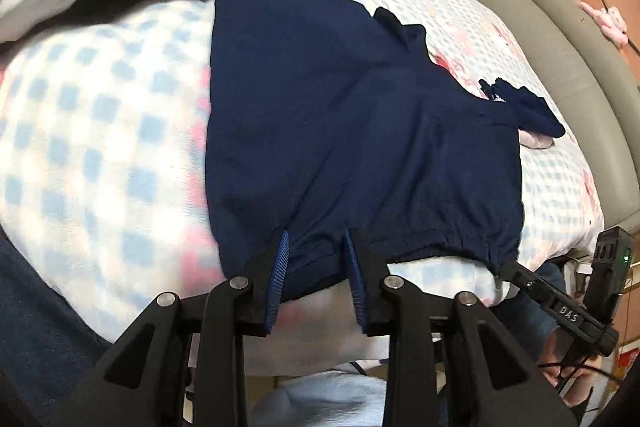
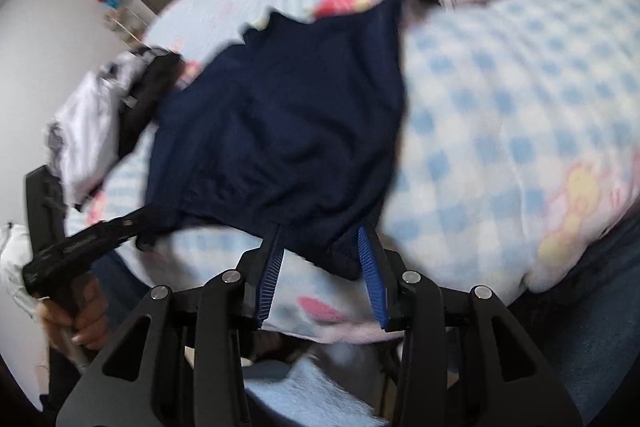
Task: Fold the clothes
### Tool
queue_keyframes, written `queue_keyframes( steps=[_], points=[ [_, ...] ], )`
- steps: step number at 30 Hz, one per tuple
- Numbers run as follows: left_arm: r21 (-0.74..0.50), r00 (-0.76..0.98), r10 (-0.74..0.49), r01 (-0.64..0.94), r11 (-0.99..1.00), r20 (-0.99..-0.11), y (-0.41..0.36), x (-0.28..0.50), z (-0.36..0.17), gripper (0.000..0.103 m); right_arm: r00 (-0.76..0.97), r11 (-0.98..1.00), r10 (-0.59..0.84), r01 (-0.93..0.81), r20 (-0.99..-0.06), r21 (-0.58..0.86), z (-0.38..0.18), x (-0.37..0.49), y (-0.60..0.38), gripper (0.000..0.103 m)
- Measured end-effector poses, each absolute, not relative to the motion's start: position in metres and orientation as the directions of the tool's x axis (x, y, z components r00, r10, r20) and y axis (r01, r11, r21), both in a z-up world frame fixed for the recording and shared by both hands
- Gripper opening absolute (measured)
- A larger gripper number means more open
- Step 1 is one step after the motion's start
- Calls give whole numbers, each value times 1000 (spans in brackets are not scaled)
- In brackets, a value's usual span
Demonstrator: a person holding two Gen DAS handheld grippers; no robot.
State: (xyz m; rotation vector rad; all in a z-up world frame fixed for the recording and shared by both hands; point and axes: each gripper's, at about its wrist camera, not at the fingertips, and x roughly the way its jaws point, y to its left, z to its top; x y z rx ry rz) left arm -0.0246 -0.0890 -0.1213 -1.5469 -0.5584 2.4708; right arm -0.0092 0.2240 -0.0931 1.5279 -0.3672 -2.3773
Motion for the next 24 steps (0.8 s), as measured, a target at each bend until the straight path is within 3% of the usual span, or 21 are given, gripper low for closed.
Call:
queue_keyframes(
  steps=[3, 5, 7, 10, 12, 16, 21, 24],
  points=[
    [-417, -501, 320, 94, -904, -804, -103, -19, -114, 30, -407, -952, -305, 117, -861, 282, -91, -4, 226, 40],
    [-504, -543, 388, 77, -860, -745, -115, -17, -107, 30, -417, -952, -303, 100, -857, 289, -88, -4, 232, 41],
    [-514, -567, 389, 72, -855, -726, -118, -14, -100, 31, -427, -936, -347, 97, -835, 340, -86, -5, 236, 41],
    [-447, -488, 342, 113, -887, -803, -114, -17, -119, 30, -403, -902, -421, 96, -812, 420, -93, -9, 233, 41],
    [-406, -444, 308, 142, -903, -841, -114, -19, -126, 27, -387, -917, -393, 99, -834, 386, -101, -10, 228, 40],
    [-444, -489, 332, 132, -886, -807, -120, -13, -116, 28, -411, -948, -308, 53, -858, 315, -99, -12, 230, 35],
    [-529, -515, 435, 45, -847, -739, -116, -12, -109, 29, -438, -918, -376, 52, -817, 394, -86, -11, 236, 38],
    [-486, -420, 418, 66, -871, -806, -106, -20, -130, 29, -416, -902, -419, 87, -807, 424, -86, -17, 227, 39]
  ],
)
